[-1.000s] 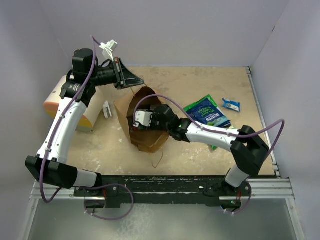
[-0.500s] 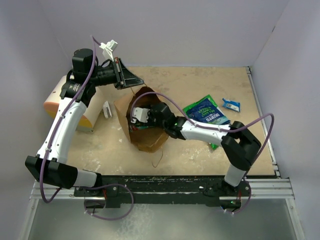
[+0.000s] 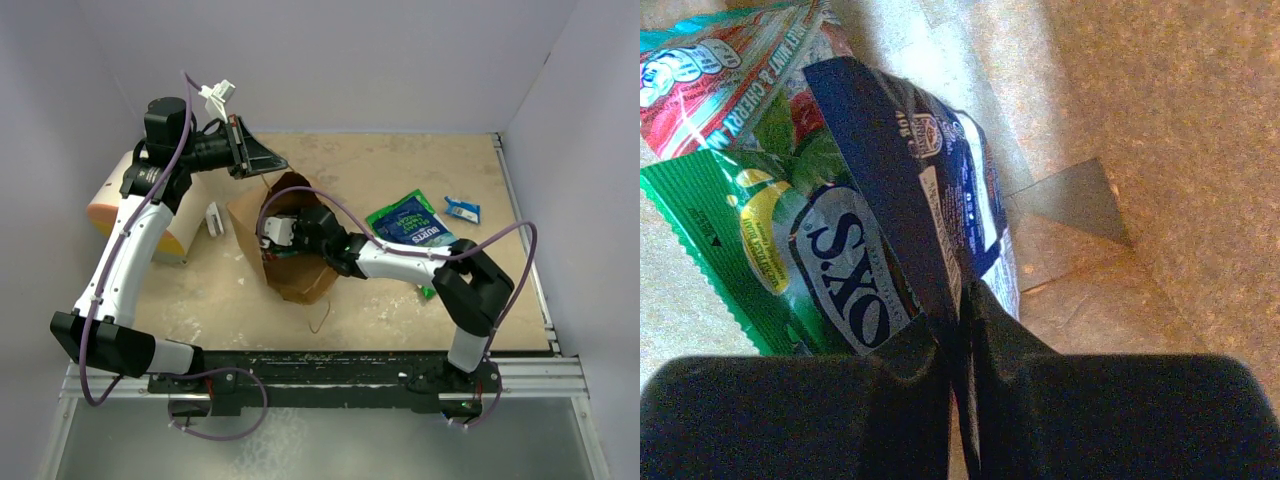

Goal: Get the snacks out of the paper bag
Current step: Take out the snack from the paper bag.

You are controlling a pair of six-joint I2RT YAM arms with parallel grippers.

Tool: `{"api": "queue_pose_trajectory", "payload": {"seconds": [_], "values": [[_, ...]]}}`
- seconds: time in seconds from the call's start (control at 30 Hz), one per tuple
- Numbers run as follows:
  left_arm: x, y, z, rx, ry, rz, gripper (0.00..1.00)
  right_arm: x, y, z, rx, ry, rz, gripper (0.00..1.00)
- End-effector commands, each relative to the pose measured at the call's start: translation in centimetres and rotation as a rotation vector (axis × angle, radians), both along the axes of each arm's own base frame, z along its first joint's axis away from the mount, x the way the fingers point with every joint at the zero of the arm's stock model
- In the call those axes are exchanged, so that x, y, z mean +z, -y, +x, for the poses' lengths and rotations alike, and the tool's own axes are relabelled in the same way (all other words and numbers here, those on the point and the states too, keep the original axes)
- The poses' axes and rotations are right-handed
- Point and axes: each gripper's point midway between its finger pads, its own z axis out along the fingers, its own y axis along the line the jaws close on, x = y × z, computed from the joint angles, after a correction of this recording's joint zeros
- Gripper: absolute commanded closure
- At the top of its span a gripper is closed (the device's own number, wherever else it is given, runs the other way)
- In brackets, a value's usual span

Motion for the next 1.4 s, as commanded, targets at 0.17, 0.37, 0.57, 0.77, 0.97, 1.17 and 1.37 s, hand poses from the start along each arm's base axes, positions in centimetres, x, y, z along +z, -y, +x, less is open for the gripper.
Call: {"api": "queue_pose_trajectory", "payload": {"seconds": [0.17, 0.37, 0.57, 0.77, 0.97, 1.17, 1.37], "values": [[1.6, 0.0, 0.2, -0.008, 0.071, -0.019, 1.00, 6.1, 0.0, -0.9, 0.055, 0.071, 0.102, 1.00], [1.6, 0.0, 0.3, -0.002, 0.071, -0.017, 1.00, 7.7, 0.5, -2.9, 0.129, 0.056, 0.127, 1.00], [1.5, 0.0, 0.6, -0.001, 0.071, -0.015, 1.00, 9.7, 1.6, -5.3, 0.189, 0.039, 0.150, 1.00], [1.2, 0.0, 0.9, 0.000, 0.065, -0.013, 1.00, 13.8, 3.1, -8.7, 0.267, -0.007, 0.198, 1.00], [0.9, 0.1, 1.4, -0.002, 0.057, -0.015, 1.00, 19.6, 4.9, -11.1, 0.313, 0.043, 0.262, 1.00], [0.9, 0.2, 1.5, -0.002, 0.055, -0.015, 1.00, 26.4, 6.5, -10.5, 0.219, 0.127, 0.377, 1.00], [0.8, 0.1, 1.4, 0.002, 0.061, -0.009, 1.00, 33.5, 8.1, -7.8, -0.043, 0.136, 0.675, 1.00]]}}
